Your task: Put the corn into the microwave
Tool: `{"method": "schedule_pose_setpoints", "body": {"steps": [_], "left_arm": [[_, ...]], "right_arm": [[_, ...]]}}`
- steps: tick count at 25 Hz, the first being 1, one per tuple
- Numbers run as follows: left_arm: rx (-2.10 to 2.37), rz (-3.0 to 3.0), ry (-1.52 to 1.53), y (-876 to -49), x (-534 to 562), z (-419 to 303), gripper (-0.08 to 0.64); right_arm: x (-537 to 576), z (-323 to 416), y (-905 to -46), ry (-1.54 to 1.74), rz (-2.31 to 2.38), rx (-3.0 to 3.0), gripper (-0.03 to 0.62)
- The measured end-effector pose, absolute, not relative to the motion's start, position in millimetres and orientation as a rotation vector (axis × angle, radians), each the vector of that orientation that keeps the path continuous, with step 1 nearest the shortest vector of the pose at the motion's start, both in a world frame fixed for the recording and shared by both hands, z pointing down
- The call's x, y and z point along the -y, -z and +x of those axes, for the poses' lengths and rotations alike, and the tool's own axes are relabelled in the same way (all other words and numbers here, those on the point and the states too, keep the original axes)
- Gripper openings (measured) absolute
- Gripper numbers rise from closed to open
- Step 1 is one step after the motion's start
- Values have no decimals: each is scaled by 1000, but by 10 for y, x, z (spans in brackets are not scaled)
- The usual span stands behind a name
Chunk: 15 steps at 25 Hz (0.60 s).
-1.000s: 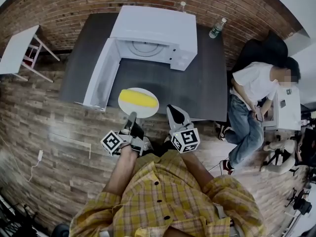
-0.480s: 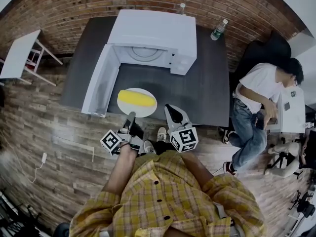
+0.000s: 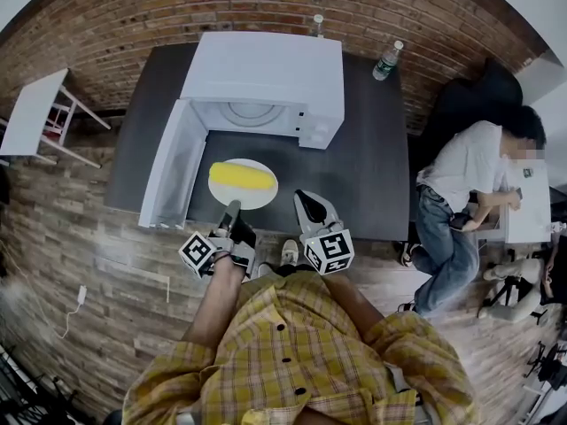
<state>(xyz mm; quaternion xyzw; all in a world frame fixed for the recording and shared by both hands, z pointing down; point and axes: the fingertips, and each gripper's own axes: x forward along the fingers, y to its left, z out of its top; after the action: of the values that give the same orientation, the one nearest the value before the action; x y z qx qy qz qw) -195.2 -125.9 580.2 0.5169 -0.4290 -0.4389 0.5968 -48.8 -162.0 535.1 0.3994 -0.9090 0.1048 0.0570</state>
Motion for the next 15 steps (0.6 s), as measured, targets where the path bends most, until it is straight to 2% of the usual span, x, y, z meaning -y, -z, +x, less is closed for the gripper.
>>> {"method": "schedule_pose_setpoints", "body": {"steps": [15], "left_arm": [[1030, 1195, 976, -6037, 1847, -1926, 21]], "right_arm": [[2030, -527, -5407, -313, 1185, 2765, 3]]}}
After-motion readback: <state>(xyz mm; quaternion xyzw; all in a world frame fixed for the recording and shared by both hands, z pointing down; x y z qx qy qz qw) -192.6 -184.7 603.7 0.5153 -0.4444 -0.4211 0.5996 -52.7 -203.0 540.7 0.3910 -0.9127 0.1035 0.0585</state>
